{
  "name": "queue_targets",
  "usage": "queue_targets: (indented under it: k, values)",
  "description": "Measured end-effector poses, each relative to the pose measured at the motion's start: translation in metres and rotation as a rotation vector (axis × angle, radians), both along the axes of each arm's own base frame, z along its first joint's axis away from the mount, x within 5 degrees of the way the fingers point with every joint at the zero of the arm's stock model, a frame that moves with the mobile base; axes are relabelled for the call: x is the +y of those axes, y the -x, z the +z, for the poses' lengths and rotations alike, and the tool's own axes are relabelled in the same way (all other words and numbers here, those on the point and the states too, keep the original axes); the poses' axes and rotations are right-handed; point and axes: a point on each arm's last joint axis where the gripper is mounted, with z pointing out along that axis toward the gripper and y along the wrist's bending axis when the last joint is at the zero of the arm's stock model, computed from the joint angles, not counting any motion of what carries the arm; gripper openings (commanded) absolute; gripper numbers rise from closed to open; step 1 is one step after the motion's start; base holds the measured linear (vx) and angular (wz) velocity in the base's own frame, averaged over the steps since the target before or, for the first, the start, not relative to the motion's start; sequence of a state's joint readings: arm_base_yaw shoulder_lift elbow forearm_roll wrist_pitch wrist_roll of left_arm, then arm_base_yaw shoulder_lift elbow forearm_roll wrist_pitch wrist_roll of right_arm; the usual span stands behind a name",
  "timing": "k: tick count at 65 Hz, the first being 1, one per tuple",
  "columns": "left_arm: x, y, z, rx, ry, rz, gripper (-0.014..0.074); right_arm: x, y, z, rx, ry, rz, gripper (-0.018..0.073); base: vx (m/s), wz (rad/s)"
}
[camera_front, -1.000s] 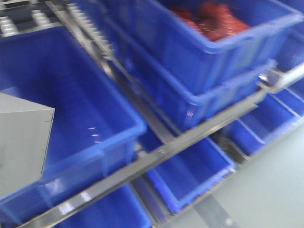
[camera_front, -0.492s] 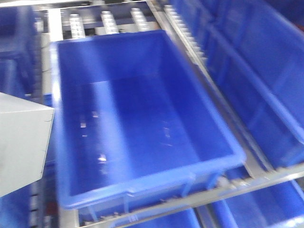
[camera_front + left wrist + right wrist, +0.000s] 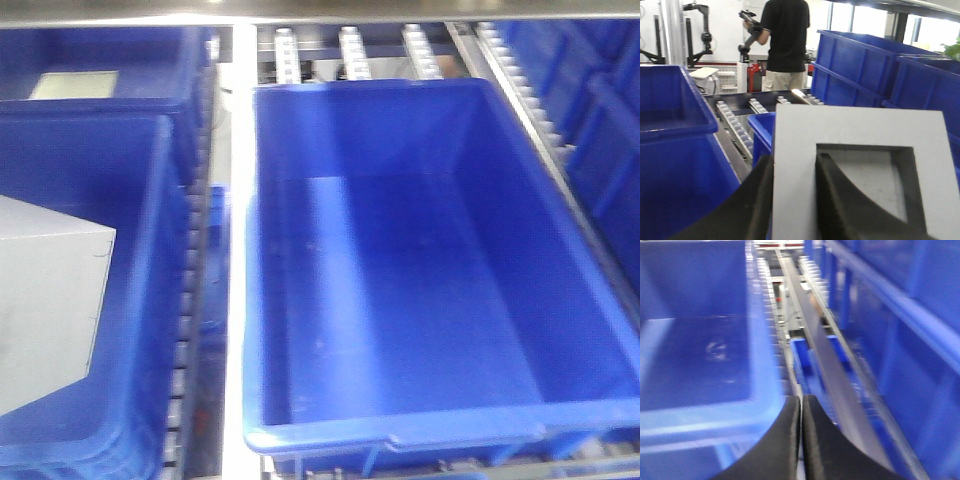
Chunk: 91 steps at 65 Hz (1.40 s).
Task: Sort gray base to blue bin
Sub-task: 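Turn the base toward the rack and stop before the empty blue bins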
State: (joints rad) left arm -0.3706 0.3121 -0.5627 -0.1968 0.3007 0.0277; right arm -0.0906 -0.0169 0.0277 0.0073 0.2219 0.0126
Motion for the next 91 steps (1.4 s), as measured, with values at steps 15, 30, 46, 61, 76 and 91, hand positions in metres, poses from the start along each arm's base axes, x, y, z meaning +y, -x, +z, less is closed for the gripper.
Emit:
queue_targets:
  k: [15, 30, 46, 61, 76, 91]
  values:
    - [0.0000, 0.0000, -0.0001, 0.000, -0.001, 0.000, 0.0002, 0.0000, 0.0000, 0.0000, 0.000, 0.000, 0.000, -0.0005, 0.03, 0.26]
    - [0.0000, 0.0000, -0.0001, 0.000, -0.001, 0.000, 0.0002, 0.0000, 0.0000, 0.0000, 0.000, 0.000, 0.000, -0.0005, 0.01, 0.11]
    - [0.0000, 0.0000, -0.0001, 0.000, -0.001, 0.000, 0.0002, 0.0000, 0.0000, 0.0000, 0.000, 0.000, 0.000, -0.0005, 0.00, 0.00]
    - [0.0000, 0.0000, -0.0001, 0.001, 0.000, 0.000, 0.0002, 0.0000, 0.0000, 0.0000, 0.000, 0.000, 0.000, -0.0005, 0.00, 0.00]
    - [0.0000, 0.0000, -0.0002, 0.001, -0.002, 0.000, 0.0002, 0.0000, 0.0000, 0.0000, 0.000, 0.000, 0.000, -0.0005, 0.00, 0.00]
    - [-0.0006, -0.0014, -0.0005, 0.006, -0.004, 0.000, 0.0002, 0.0000, 0.0000, 0.0000, 0.000, 0.000, 0.000, -0.0005, 0.00, 0.00]
